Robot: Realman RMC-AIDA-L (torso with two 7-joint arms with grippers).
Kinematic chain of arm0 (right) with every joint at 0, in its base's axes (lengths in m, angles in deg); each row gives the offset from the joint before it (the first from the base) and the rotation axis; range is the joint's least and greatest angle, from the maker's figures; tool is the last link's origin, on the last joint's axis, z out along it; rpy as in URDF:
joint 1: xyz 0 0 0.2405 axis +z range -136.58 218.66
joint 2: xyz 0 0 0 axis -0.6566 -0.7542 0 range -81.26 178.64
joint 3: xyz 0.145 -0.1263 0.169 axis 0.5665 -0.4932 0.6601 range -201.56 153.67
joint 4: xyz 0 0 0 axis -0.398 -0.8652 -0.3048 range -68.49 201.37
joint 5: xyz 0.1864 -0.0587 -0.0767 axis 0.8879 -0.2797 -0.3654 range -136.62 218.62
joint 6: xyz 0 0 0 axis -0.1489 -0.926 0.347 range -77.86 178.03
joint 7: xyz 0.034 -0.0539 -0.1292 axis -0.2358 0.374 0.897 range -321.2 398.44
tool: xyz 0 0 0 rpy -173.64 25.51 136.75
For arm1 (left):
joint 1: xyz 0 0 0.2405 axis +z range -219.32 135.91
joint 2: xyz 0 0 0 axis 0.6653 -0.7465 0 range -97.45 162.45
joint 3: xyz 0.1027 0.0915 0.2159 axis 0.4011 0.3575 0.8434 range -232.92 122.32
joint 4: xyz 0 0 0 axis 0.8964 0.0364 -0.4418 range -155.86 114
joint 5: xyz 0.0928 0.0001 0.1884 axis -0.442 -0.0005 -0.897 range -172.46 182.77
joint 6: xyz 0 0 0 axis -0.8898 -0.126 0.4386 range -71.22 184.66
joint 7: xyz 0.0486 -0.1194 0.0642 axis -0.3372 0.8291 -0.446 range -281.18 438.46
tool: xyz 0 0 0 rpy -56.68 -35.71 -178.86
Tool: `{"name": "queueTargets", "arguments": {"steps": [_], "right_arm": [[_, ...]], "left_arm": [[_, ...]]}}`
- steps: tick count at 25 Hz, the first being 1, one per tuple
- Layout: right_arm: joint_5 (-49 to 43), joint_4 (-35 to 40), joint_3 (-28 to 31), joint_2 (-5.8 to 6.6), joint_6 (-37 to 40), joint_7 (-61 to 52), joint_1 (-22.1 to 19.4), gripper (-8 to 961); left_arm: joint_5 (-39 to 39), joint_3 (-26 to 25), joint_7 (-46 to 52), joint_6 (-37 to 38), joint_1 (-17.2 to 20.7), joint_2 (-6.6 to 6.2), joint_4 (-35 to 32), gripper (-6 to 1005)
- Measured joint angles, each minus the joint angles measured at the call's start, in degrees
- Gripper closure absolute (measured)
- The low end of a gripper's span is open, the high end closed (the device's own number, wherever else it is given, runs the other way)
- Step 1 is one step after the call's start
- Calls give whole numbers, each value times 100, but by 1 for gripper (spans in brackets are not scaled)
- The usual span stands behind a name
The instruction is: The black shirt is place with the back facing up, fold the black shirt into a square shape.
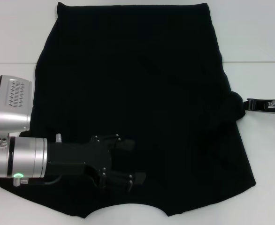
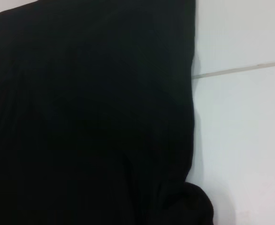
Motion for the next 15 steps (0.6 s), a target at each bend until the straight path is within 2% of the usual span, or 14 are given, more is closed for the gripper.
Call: {"name": "queueTargets", "arguments": {"steps": [5,11,15], "right_arm": [[15,40,-3,3,57,2,0,870],[63,128,47,-2,134,-39,113,923],[100,102,99,-45,32,-49,280,910]], "left_arm": [[0,0,0,-3,-14,0,-7,50],[0,0,0,-23,-19,0,-5,50],[0,0,0,-73,-25,0,18,50]]}}
